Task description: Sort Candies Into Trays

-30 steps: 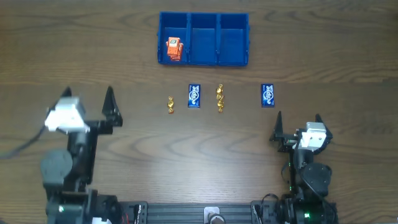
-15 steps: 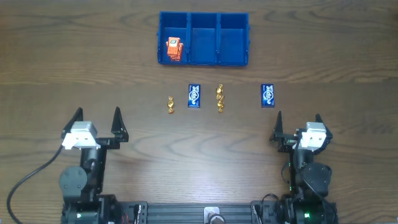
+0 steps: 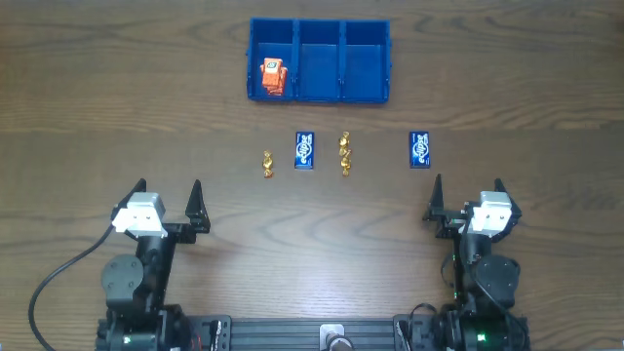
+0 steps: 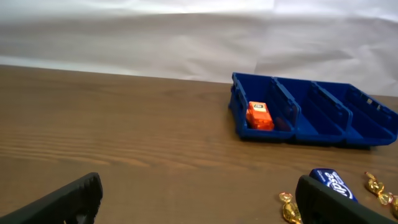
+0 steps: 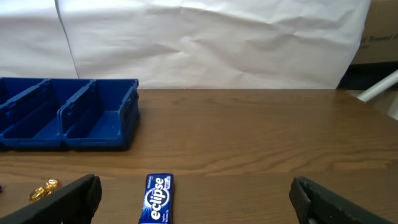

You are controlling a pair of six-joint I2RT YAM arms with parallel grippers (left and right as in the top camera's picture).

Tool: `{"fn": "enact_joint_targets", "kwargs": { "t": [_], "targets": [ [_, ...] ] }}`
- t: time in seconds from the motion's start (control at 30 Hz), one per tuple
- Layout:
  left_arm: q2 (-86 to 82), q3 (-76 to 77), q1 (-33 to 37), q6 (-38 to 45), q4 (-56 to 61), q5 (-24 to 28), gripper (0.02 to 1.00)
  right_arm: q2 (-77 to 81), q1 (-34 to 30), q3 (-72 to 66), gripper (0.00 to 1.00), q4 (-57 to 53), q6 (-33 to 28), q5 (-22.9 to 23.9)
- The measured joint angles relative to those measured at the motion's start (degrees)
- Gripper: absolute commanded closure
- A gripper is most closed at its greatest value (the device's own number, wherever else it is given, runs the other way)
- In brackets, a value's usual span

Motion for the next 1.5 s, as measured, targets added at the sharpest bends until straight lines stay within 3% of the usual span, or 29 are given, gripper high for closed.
{"fn": "enact_joint_targets", "kwargs": {
  "t": [1.17, 1.33, 1.5],
  "targets": [
    [0.0, 0.0, 0.0, 0.0, 0.0, 0.0, 0.02, 1.1, 0.0, 0.8, 0.003, 1.9, 1.5, -1.1],
    [-0.1, 0.1, 0.0, 0.0, -0.1, 0.0, 0.02, 19.9, 0.0, 18.0, 0.003, -3.0, 2.4, -2.3],
    [-0.2, 0.1, 0.0, 0.0, -0.2, 0.0, 0.02, 44.3, 0.0, 42.0, 0.003, -20.3, 2.5, -3.3]
  ]
}}
